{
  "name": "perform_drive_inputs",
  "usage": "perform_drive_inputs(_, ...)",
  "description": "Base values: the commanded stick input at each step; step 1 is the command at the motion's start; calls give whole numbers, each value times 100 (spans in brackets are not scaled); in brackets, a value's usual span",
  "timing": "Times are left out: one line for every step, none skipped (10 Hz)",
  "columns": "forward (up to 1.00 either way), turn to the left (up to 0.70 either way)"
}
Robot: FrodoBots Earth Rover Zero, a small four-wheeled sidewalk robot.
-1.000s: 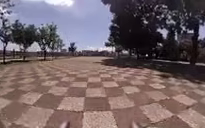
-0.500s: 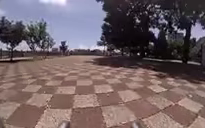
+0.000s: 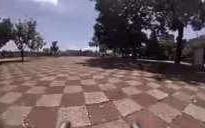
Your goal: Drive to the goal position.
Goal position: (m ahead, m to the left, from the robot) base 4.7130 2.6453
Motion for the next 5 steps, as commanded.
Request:
perform_drive_inputs(70,-27)
perform_drive_inputs(70,-27)
perform_drive_inputs(70,-27)
perform_drive_inputs(70,-27)
perform_drive_inputs(70,-27)
